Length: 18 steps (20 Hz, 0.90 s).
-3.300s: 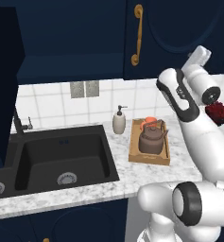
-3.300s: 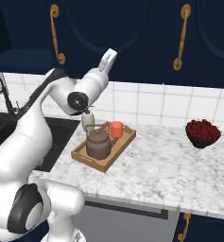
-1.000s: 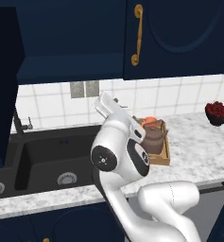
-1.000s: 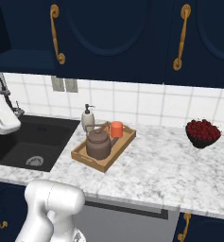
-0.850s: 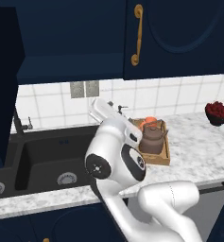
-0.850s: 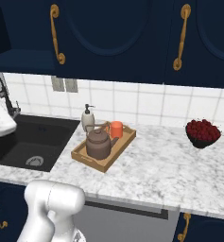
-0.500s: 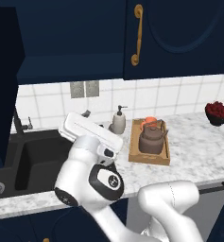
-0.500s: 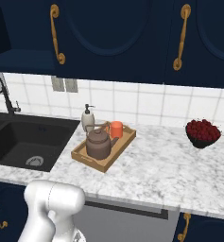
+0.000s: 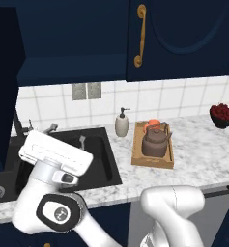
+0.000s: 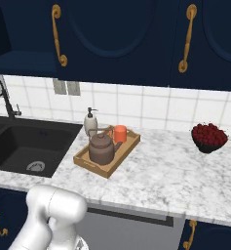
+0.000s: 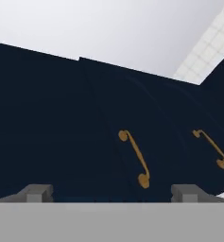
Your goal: Pick the kettle from the counter and place it on the tray. Then pick the mug from the cabinet and place it on the tray. Then close the cabinet doors.
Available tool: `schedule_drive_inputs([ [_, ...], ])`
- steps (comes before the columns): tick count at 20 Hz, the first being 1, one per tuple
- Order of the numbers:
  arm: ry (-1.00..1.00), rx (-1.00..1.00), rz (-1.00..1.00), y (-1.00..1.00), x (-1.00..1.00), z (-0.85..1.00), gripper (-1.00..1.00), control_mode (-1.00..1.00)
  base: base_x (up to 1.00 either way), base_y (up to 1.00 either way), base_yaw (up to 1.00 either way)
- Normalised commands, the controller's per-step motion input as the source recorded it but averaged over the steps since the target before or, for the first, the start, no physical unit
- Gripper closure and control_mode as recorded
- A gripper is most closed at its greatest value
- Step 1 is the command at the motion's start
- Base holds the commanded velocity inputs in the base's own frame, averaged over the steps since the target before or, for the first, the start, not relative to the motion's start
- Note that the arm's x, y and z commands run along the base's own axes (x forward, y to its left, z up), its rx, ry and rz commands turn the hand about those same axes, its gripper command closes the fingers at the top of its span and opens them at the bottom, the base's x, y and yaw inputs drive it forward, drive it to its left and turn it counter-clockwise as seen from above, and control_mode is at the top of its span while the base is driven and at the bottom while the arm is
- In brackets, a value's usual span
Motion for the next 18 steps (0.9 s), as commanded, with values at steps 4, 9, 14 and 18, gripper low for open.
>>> schedule_drive_inputs([
  [4,0.00,-0.17,-0.25,0.95,-0.05,0.00,-1.00,-1.00,0.00,0.00,0.00],
  [9,0.00,-0.12,-0.21,0.96,-0.01,-0.07,-1.00,-1.00,0.00,0.00,0.00],
  [14,0.00,-0.02,-0.13,0.79,0.00,-0.08,-1.00,-1.00,0.00,0.00,0.00],
  [18,0.00,0.00,-0.15,0.68,-0.03,0.16,-1.00,-1.00,0.00,0.00,0.00],
])
